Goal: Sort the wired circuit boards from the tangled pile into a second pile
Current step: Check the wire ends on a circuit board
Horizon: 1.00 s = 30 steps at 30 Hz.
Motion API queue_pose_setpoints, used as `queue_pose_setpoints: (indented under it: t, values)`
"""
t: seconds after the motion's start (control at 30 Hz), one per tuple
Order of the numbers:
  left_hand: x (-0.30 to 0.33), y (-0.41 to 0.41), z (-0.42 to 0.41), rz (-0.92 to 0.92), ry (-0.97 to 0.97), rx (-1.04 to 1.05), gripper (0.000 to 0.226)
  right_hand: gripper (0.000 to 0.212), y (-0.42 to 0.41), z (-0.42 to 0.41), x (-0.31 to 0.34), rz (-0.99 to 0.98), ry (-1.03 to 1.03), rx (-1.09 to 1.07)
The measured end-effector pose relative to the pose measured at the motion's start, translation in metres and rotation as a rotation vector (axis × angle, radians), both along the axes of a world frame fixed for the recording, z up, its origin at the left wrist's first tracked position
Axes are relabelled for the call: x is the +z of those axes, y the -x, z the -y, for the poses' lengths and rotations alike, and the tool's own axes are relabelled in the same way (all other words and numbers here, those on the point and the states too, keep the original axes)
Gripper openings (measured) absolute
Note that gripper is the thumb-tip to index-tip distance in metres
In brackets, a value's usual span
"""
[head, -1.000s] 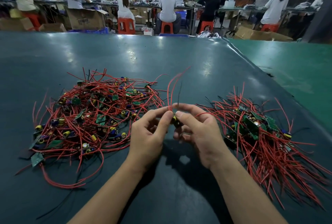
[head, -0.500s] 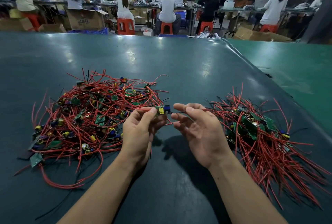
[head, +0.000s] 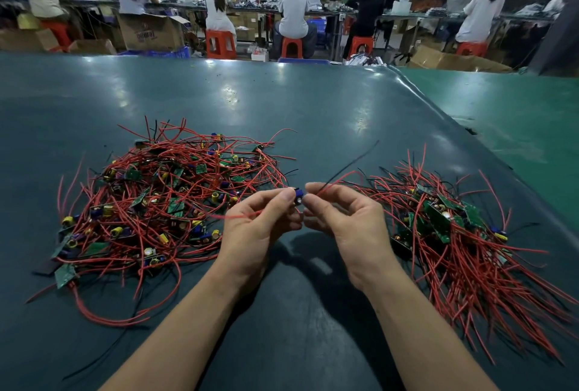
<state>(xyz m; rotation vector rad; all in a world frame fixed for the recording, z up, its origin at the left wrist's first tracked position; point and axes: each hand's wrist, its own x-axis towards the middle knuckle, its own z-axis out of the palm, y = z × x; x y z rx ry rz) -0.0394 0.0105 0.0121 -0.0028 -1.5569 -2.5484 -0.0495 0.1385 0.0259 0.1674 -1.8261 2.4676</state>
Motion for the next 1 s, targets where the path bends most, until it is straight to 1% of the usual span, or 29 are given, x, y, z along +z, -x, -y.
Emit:
queue_pose_setpoints:
  t: [0.07,0.17,0.3,0.37,0.43,0.63,0.7,0.77,0.83,0.9,1.0]
  values:
    - [0.001,0.0,0.001,-0.001,-0.009,-0.01,0.011,0.013,-0.001,0.002,-0.001,-0.009,-0.048,0.029]
    - [0.001,-0.001,0.001,-0.002,0.027,-0.024,0.01,0.012,-0.001,0.002,-0.002,-0.009,-0.055,-0.035]
    - [0.001,0.0,-0.001,-0.027,0.025,-0.012,0.012,0.011,0.001,0.003,-0.001,0.019,0.042,-0.112]
    - [0.0,0.0,-0.002,-0.038,0.028,-0.015,0.012,0.011,0.003,0.001,0.0,0.05,0.104,-0.175]
    - [0.0,-0.001,-0.002,-0.053,0.039,-0.026,0.012,0.009,0.007,-0.004,0.001,0.054,0.106,-0.253]
    - [-0.001,-0.002,-0.003,-0.094,0.075,-0.054,0.005,0.019,0.014,-0.015,-0.002,-0.027,-0.042,-0.41]
    - [-0.002,-0.003,-0.002,-0.117,0.084,-0.069,0.004,0.02,0.019,-0.022,-0.002,-0.014,-0.013,-0.49]
    - [-0.003,-0.005,0.001,-0.134,0.098,-0.08,0.01,0.019,0.023,-0.03,0.0,0.002,0.052,-0.544]
    - [-0.003,-0.006,0.002,-0.133,0.123,-0.084,0.011,0.019,0.025,-0.034,0.001,-0.001,0.094,-0.537]
    - [-0.002,-0.005,0.003,-0.116,0.122,-0.062,0.003,0.02,0.022,-0.033,0.001,0.001,0.113,-0.513]
    - [-0.001,-0.003,0.005,-0.071,0.068,-0.031,0.008,0.014,0.021,-0.031,0.003,0.022,0.183,-0.491]
